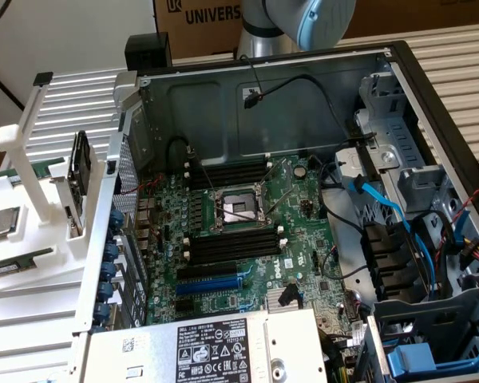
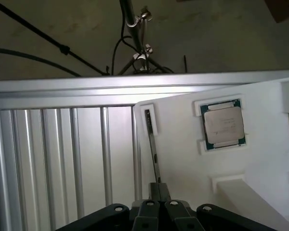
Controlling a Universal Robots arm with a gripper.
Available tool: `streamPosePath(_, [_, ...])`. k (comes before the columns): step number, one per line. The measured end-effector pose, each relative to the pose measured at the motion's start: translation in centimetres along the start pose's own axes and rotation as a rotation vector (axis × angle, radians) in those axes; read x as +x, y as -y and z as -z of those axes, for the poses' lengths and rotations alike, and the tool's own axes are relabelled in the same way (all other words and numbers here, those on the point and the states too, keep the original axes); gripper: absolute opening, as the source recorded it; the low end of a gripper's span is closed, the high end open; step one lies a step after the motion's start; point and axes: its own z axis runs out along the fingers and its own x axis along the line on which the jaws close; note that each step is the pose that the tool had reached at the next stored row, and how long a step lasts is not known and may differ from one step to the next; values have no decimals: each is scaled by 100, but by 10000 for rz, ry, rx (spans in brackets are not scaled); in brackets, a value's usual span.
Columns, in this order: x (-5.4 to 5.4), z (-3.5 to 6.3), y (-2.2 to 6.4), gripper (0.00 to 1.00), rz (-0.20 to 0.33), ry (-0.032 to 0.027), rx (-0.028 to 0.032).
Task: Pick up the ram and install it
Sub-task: 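Insert the ram into the slot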
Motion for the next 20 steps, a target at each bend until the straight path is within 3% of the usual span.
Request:
streamPosePath(1, [5, -15, -3, 11, -3, 51, -4])
streamPosePath(3, [7, -16, -4, 11, -4, 62, -12])
streamPosePath(4, [22, -18, -3, 11, 7, 122, -16])
streamPosePath(5, [62, -24, -2, 11, -11, 355, -24])
streamPosePath(6, [86, -29, -1, 11, -22, 496, -31])
streamPosePath(7, [124, -40, 0, 11, -40, 730, -51])
streamPosePath(9, [160, -45, 5, 11, -51, 870, -70])
streamPosePath(10, [191, -48, 15, 11, -60, 990, -165])
streamPosePath(14, [240, -54, 55, 11, -75, 1183, -270])
streamPosePath(15, [249, -57, 81, 11, -89, 1351, -415])
streamPosePath(16, [248, -61, 87, 11, -108, 1399, -884])
streamPosePath(17, [248, -61, 90, 11, -112, 1404, -1001])
streamPosePath(20, [247, -63, 116, 11, -117, 1396, -1203])
